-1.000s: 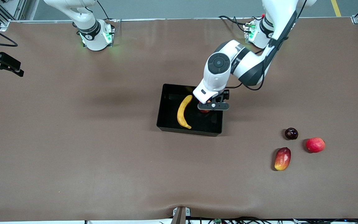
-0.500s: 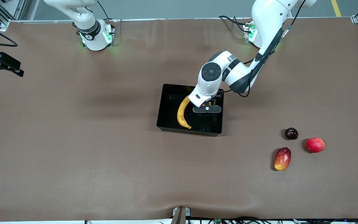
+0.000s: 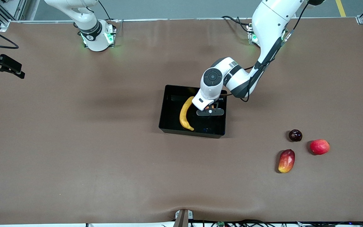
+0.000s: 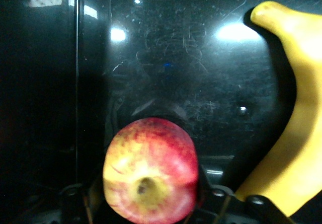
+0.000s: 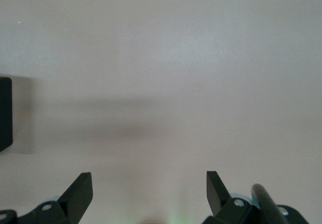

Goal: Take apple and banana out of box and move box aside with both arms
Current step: 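Lower the left gripper and grasp the red apple in the tray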

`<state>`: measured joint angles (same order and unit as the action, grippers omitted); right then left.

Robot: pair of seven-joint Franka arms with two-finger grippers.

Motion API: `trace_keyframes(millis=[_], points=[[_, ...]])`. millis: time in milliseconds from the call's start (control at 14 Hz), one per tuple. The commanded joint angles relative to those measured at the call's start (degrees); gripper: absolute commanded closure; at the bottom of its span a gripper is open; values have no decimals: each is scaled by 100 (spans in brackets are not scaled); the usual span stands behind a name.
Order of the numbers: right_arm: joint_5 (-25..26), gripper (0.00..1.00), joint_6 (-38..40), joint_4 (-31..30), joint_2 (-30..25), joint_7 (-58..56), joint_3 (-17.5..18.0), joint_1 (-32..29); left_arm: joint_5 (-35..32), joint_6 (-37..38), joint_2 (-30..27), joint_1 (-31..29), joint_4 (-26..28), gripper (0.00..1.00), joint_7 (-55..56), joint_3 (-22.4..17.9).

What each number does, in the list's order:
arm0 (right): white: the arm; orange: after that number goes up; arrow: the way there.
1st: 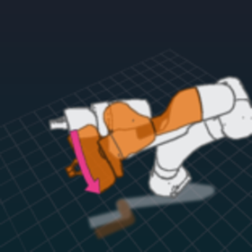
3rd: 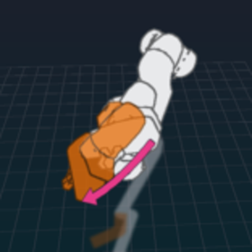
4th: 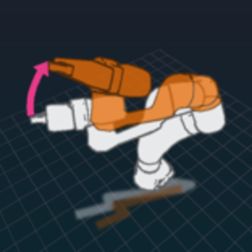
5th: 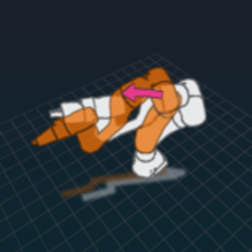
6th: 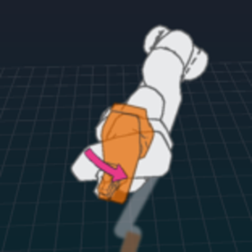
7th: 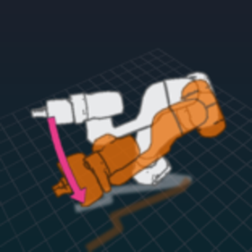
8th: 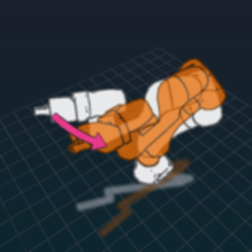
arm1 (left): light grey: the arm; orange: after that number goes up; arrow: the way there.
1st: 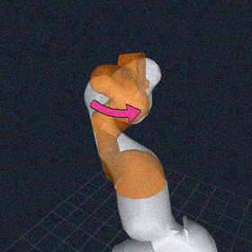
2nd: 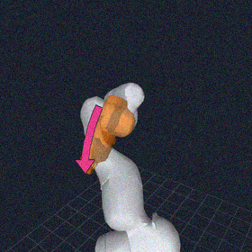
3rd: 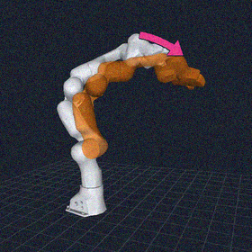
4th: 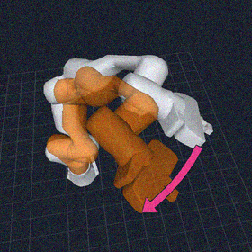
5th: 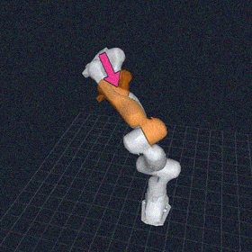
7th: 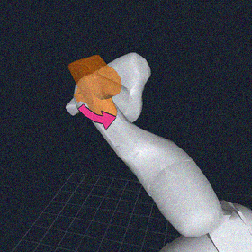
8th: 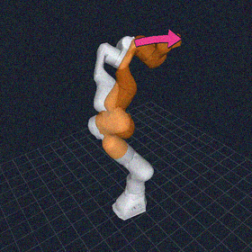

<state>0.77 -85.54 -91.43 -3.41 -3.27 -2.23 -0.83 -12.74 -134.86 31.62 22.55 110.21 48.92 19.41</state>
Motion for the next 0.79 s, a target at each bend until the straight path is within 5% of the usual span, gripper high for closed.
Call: trace_keyframes(millis=[0,357,714], points=[[-77,0,29,99,60,-77,74,-136,-158,126,-112,12,-148,100,144,-7],[-86,0,29,108,60,-78,82,-154,-158,1907,-314,30,-1439,100,110,1],[-86,0,29,108,60,-78,82,-136,-71,2438,-569,-513,-2170,100,-591,1]])
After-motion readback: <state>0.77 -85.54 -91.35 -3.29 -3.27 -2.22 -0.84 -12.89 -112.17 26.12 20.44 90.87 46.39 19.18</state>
